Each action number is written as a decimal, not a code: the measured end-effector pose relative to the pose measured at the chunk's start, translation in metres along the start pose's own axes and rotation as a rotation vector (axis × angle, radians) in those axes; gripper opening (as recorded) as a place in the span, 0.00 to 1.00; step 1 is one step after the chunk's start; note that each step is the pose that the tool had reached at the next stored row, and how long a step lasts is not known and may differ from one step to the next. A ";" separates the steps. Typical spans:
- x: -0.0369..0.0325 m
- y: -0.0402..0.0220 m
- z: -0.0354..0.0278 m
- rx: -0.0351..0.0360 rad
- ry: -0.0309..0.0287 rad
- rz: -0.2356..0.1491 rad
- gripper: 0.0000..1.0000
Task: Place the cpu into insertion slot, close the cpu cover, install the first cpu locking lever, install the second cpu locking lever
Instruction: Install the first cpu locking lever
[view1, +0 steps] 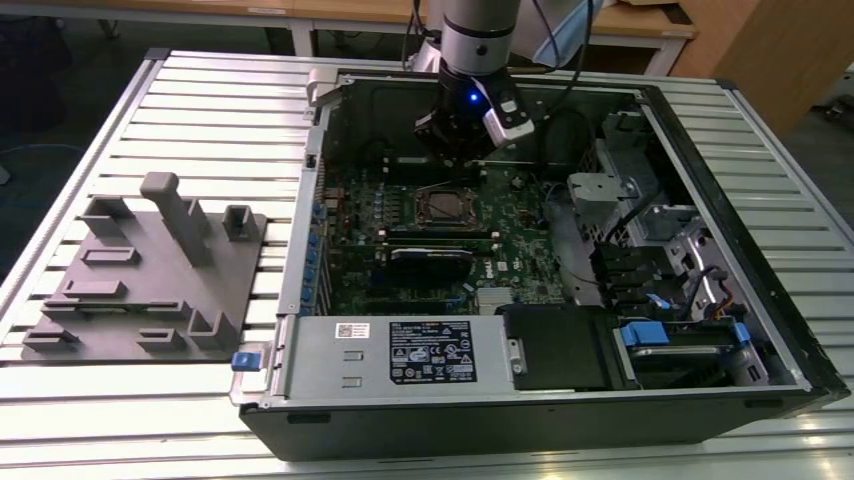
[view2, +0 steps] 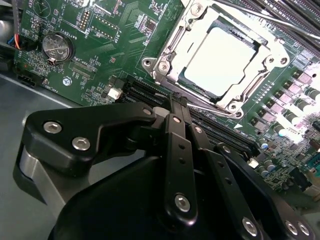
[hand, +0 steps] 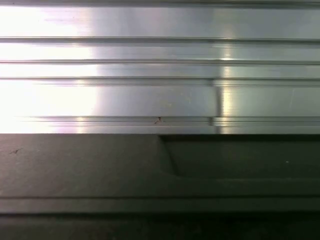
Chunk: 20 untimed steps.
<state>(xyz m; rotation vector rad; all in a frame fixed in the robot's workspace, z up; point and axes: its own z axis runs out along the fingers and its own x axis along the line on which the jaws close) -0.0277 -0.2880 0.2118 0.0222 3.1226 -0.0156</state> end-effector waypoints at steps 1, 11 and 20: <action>0.0000 0.0000 0.0001 0.0000 0.0000 0.000 0.11; -0.0001 -0.0001 0.0015 0.0006 0.0003 0.000 0.11; -0.0003 -0.0001 0.0037 0.0014 0.0002 0.000 0.11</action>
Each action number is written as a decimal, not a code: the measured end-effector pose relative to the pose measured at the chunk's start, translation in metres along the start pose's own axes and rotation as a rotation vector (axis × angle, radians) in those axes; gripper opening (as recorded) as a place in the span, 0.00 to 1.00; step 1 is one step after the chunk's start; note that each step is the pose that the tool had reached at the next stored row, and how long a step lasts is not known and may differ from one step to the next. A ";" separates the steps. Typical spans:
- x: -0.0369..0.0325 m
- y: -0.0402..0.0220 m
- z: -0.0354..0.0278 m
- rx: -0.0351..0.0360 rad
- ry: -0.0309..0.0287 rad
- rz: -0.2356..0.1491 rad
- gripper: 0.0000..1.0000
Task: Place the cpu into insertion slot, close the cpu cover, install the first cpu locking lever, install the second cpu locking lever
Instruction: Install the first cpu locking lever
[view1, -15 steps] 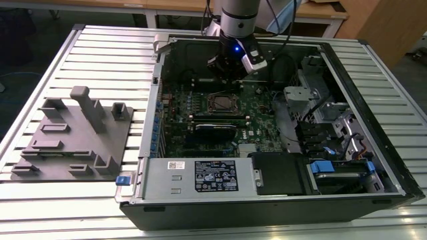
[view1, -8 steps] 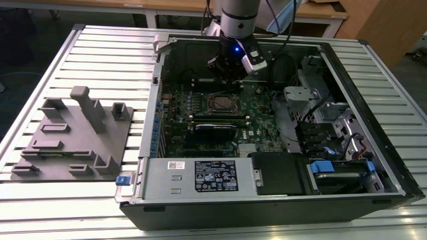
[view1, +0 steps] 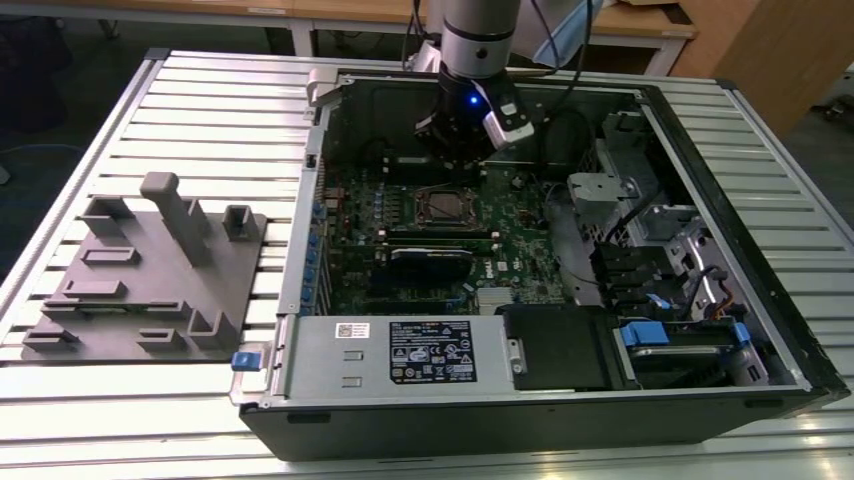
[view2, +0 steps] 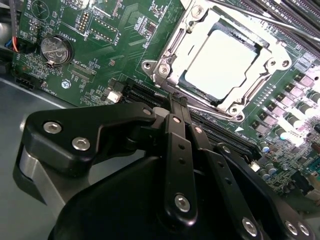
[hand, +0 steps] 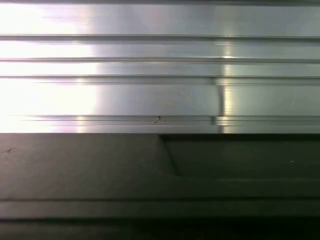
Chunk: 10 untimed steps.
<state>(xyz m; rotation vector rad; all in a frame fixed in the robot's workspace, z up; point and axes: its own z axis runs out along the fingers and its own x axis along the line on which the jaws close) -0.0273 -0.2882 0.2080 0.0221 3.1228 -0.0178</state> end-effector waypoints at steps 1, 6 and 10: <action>0.0000 0.0000 0.0002 0.0001 0.0000 0.000 0.11; -0.0001 0.0001 0.0011 0.0001 -0.0002 0.000 0.11; -0.0002 0.0000 0.0001 -0.0004 -0.0003 0.000 0.11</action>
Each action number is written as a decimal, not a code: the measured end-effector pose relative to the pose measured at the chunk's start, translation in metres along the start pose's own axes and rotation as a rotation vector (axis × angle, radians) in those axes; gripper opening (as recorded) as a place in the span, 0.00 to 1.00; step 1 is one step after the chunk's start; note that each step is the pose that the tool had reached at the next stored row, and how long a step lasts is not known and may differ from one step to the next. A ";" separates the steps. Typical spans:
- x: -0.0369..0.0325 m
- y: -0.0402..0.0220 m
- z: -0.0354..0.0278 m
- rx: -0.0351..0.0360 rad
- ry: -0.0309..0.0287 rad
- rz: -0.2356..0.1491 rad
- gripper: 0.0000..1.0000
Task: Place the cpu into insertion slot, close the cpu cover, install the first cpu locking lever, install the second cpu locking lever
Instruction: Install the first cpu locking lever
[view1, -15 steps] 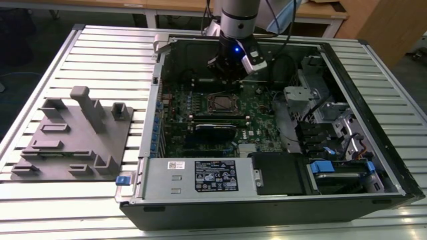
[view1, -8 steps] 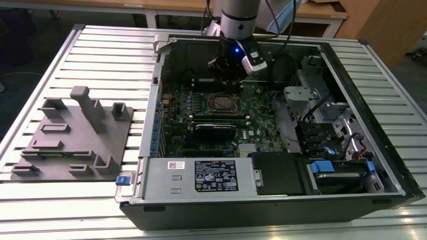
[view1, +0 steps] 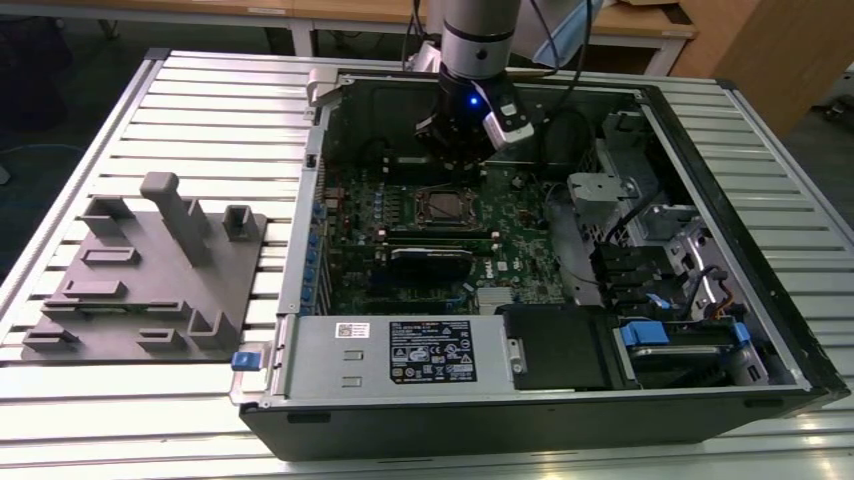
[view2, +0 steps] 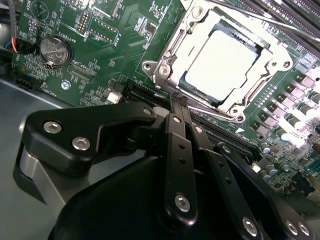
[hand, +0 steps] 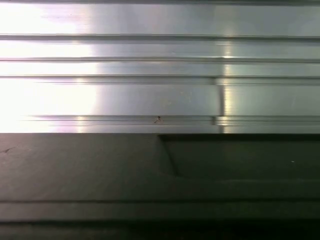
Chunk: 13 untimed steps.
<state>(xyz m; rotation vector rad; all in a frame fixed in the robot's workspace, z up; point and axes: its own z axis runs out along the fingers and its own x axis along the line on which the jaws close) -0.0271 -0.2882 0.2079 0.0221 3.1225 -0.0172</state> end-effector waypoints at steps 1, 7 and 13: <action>0.0000 -0.0001 -0.0003 0.0002 0.0001 0.000 0.11; 0.0000 -0.0001 -0.0004 0.0001 0.0002 0.000 0.11; 0.0000 -0.0001 -0.0004 -0.0002 0.0002 0.000 0.11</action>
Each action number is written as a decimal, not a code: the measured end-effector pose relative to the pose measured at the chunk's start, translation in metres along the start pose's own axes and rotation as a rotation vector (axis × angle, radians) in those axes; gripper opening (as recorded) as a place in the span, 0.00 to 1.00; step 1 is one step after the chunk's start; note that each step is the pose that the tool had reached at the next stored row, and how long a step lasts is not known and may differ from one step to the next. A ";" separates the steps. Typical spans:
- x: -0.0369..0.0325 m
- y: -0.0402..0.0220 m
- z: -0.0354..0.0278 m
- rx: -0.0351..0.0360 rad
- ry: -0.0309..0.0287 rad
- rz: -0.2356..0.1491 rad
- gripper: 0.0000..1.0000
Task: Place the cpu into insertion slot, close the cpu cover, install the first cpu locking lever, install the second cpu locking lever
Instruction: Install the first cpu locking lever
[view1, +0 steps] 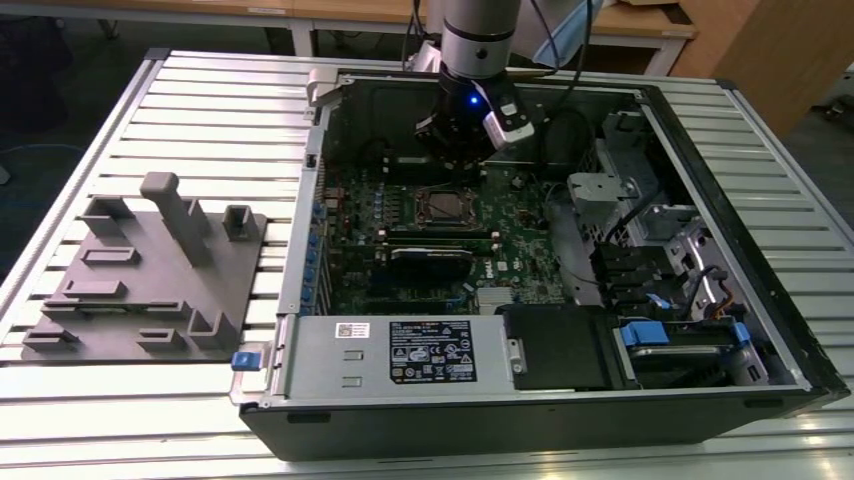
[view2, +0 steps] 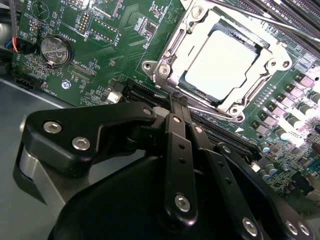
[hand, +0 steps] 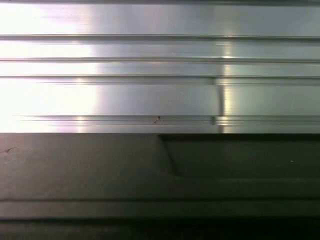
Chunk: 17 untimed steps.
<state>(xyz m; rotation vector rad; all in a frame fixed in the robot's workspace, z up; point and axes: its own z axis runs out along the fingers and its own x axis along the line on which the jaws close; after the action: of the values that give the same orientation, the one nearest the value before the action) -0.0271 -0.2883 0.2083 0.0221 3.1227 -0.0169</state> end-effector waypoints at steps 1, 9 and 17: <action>0.0000 0.0000 0.0000 0.0000 0.0000 0.000 0.11; 0.0000 -0.0003 0.0000 0.0036 -0.0001 0.000 0.11; 0.0000 -0.0003 0.0000 0.0079 -0.0001 0.000 0.11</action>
<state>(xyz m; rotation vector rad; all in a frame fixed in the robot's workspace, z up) -0.0271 -0.2886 0.2083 0.0225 3.1225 -0.0292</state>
